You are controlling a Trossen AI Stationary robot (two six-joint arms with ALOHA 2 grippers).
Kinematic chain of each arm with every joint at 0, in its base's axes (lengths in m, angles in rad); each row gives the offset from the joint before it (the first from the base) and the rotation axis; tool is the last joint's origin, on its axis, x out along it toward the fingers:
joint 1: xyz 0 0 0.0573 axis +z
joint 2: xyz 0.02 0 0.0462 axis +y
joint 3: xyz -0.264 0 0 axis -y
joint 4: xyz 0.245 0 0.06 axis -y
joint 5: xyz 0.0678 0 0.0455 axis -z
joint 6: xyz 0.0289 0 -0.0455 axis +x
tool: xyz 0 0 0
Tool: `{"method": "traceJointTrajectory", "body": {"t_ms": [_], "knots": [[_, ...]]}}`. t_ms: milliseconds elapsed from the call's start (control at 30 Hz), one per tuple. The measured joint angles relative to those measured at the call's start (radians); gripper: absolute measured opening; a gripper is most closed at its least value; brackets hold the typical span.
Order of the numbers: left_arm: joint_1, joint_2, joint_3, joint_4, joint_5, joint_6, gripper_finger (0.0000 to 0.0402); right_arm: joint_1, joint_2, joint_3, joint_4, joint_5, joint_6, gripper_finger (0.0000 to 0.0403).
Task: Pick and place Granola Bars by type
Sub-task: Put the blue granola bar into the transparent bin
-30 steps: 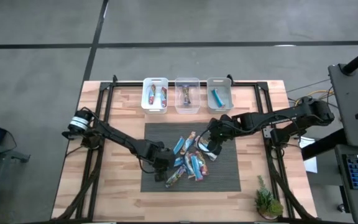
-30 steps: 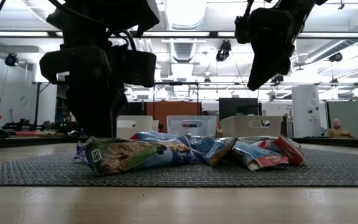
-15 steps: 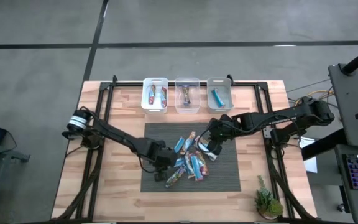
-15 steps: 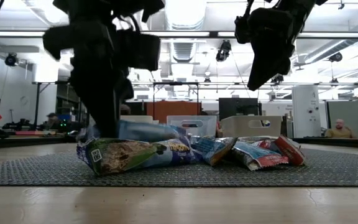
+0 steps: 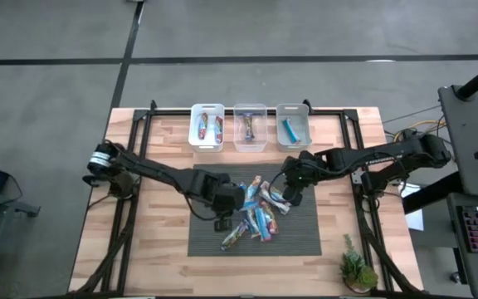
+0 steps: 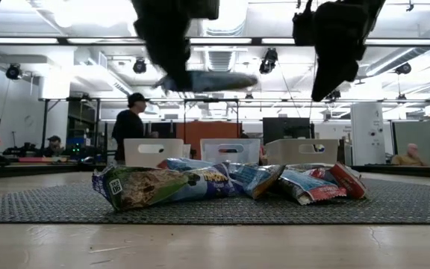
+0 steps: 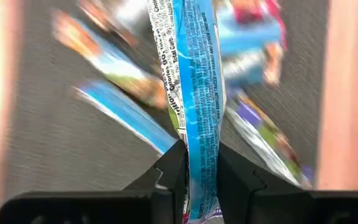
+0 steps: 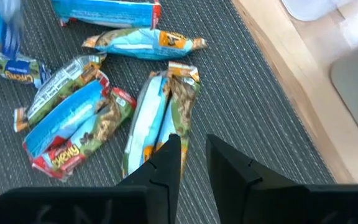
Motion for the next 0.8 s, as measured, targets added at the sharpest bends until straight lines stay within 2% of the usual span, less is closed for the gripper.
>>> {"method": "traceJointTrajectory", "body": {"t_ms": [133,467,667,800], "knots": [[0.065,-0.001,0.072,-0.051,-0.103,0.040,0.0054,0.000,-0.039,0.002,-0.046,0.000,0.000,0.0068],[0.321,-0.001,0.200,-0.027,-0.108,0.035,0.0054,0.000,-0.124,0.002,-0.070,0.002,-0.005,0.0068],[0.473,-0.001,0.273,0.019,-0.108,-0.079,0.0054,-0.001,-0.135,0.002,-0.071,0.003,-0.009,0.0068],[0.553,-0.001,0.280,0.086,-0.091,-0.197,0.0054,-0.001,-0.134,0.002,-0.071,0.006,-0.023,0.0068]]}}
